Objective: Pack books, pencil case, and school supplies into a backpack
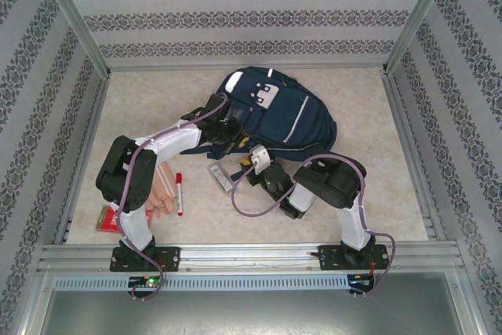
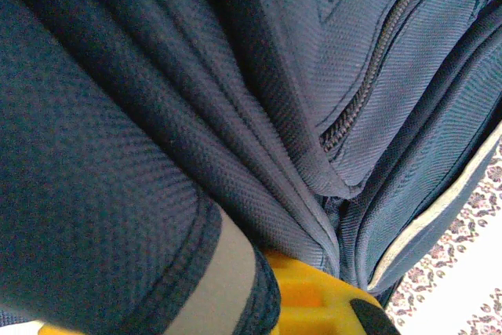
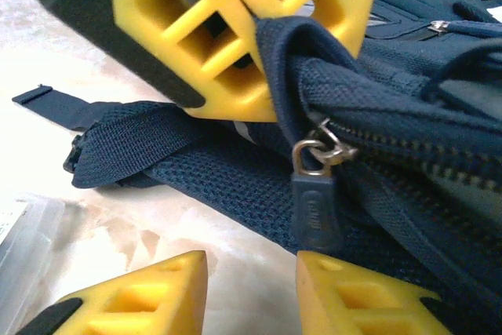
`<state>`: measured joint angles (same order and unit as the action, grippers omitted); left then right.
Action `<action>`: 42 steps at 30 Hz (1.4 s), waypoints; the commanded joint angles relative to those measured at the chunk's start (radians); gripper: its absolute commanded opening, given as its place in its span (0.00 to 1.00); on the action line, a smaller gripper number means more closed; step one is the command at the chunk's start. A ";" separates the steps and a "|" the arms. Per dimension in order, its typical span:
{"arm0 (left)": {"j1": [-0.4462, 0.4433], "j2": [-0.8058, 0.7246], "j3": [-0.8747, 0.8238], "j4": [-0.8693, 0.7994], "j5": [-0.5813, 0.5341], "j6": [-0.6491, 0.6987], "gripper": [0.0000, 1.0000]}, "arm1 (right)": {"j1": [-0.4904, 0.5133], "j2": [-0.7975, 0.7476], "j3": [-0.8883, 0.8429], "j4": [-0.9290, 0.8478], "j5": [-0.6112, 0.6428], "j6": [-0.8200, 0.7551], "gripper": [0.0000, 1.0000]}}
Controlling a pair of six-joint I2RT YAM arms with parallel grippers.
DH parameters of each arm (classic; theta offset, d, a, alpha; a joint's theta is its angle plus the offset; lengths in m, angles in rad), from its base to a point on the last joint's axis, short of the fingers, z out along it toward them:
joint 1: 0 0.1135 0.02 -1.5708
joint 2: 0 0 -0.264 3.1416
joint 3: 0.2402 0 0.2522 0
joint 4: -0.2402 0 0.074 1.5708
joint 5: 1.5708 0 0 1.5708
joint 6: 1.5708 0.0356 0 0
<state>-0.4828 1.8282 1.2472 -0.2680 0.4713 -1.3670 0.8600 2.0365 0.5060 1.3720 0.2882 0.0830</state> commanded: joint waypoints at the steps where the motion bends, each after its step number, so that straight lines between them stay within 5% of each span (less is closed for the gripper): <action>1: -0.013 -0.044 0.012 0.038 0.080 -0.080 0.00 | 0.000 0.009 0.028 0.015 0.045 0.021 0.43; 11: -0.014 -0.046 0.007 0.038 0.082 -0.080 0.00 | -0.006 0.004 0.029 0.016 0.143 0.028 0.62; 17: -0.013 -0.041 0.010 0.038 0.086 -0.076 0.00 | -0.016 -0.004 0.026 0.015 0.152 -0.005 0.62; 26: -0.013 -0.037 0.005 0.042 0.088 -0.076 0.00 | -0.042 -0.027 0.090 0.015 0.003 -0.084 0.53; 34: -0.013 -0.036 0.000 0.041 0.090 -0.075 0.00 | -0.046 -0.035 0.097 0.015 -0.010 -0.074 0.38; 42: -0.013 -0.026 0.001 0.044 0.093 -0.075 0.00 | -0.044 -0.078 0.091 0.015 -0.054 -0.085 0.35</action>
<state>-0.4816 1.8282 1.2472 -0.2428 0.4786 -1.3785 0.8200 2.0090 0.5674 1.3102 0.2859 0.0189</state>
